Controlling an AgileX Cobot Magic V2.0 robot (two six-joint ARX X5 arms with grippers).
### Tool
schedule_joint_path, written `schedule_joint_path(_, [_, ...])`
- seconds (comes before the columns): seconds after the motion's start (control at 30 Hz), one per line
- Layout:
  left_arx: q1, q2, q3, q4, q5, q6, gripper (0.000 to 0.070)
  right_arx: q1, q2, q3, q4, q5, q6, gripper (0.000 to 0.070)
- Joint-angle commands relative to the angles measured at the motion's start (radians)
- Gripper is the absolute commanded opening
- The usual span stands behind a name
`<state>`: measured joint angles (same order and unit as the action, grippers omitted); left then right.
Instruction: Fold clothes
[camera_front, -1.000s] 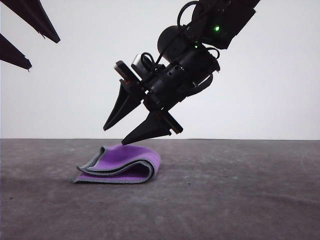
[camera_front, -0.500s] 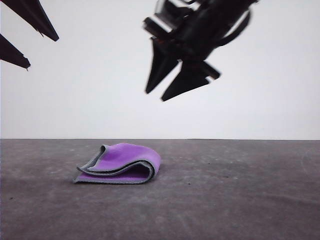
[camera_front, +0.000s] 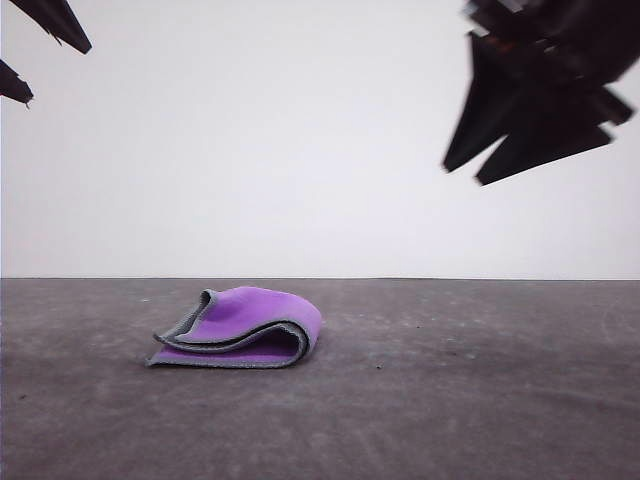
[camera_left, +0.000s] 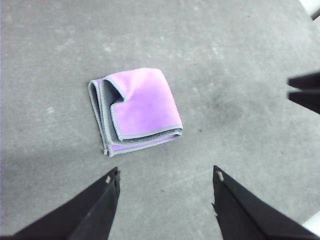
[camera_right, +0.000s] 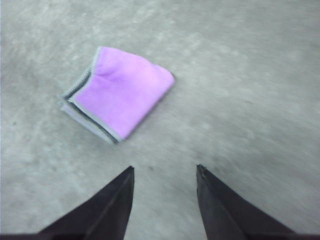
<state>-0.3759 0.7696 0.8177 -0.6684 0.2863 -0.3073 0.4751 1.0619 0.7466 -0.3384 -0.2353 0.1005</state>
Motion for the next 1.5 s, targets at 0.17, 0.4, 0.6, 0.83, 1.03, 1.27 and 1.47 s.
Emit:
schedule_joint_path(0.17, [-0.003,0.002,0.006,-0.021,-0.001,0.008,0.0352,-0.006,-0.069,-0.038,0.006,0.029,-0.015,0.0241])
schedule_joint_path(0.4, [-0.004,0.001,0.006,-0.013,0.022,0.003,0.0010,-0.006,-0.070,-0.038,0.012,0.034,-0.015,0.0010])
schedule_joint_path(0.6, [-0.004,0.001,0.006,-0.012,0.028,0.005,0.0000,-0.006,-0.070,-0.038,0.021,0.033,-0.015,0.0016])
schedule_joint_path(0.83, [-0.004,0.001,0.006,-0.012,0.028,0.004,0.0000,-0.006,-0.070,-0.038,0.032,0.033,-0.015,0.0016])
schedule_joint_path(1.03, [0.034,-0.045,-0.085,0.069,-0.015,0.200,0.0000,-0.006,-0.070,-0.038,0.072,0.033,-0.015,0.0016])
schedule_joint_path(1.27, [0.212,-0.316,-0.414,0.385,-0.174,0.288,0.0000,-0.006,-0.070,-0.038,0.136,0.033,-0.015,0.0016])
schedule_joint_path(1.47, [0.378,-0.599,-0.640,0.458,-0.191,0.320,0.0000,-0.006,-0.070,-0.038,0.204,0.033,-0.015,0.0016])
